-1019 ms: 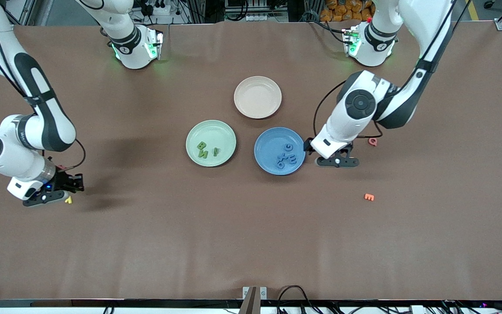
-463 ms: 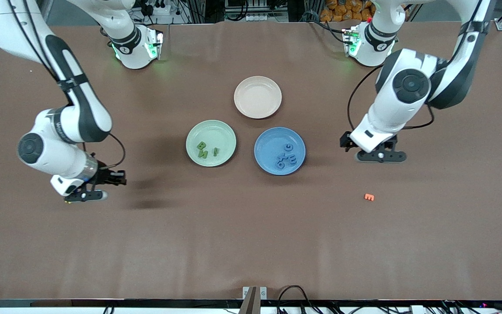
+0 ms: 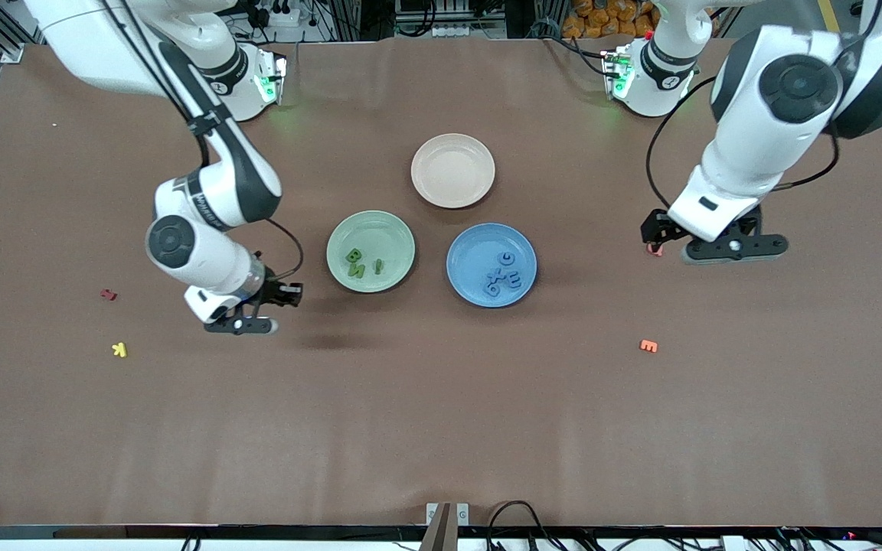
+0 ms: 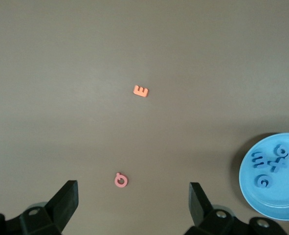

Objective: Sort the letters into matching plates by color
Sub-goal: 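Carry the green n onto the green plate while the left gripper withdraws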

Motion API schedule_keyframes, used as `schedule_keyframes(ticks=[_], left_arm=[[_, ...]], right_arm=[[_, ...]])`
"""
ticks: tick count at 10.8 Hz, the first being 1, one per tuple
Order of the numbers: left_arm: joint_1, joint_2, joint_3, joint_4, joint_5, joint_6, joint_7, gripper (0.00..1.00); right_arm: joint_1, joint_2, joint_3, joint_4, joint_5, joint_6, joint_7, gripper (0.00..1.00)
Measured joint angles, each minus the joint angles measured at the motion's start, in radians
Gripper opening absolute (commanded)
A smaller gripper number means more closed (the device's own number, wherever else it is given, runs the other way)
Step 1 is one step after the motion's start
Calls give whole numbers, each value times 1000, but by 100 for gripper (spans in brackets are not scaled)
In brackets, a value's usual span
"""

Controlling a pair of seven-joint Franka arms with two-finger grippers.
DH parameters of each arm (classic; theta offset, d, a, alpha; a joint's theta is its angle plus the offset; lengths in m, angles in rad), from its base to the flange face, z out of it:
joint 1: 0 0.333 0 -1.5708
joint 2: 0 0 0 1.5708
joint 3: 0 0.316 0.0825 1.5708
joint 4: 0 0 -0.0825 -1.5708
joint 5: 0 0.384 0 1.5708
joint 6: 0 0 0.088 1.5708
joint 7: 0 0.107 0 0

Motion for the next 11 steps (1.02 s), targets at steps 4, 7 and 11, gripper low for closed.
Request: schedule_keyframes(ticks=[4, 7, 11], left_arm=[[0, -25, 54, 99, 0, -95, 25, 100], [-8, -40, 104, 149, -17, -141, 34, 100], [-9, -82, 171, 197, -99, -175, 77, 100]], right_arm=[[151, 8, -1, -7, 1, 0, 145, 24], [250, 36, -5, -13, 1, 2, 196, 24], [298, 48, -7, -15, 1, 2, 199, 99]])
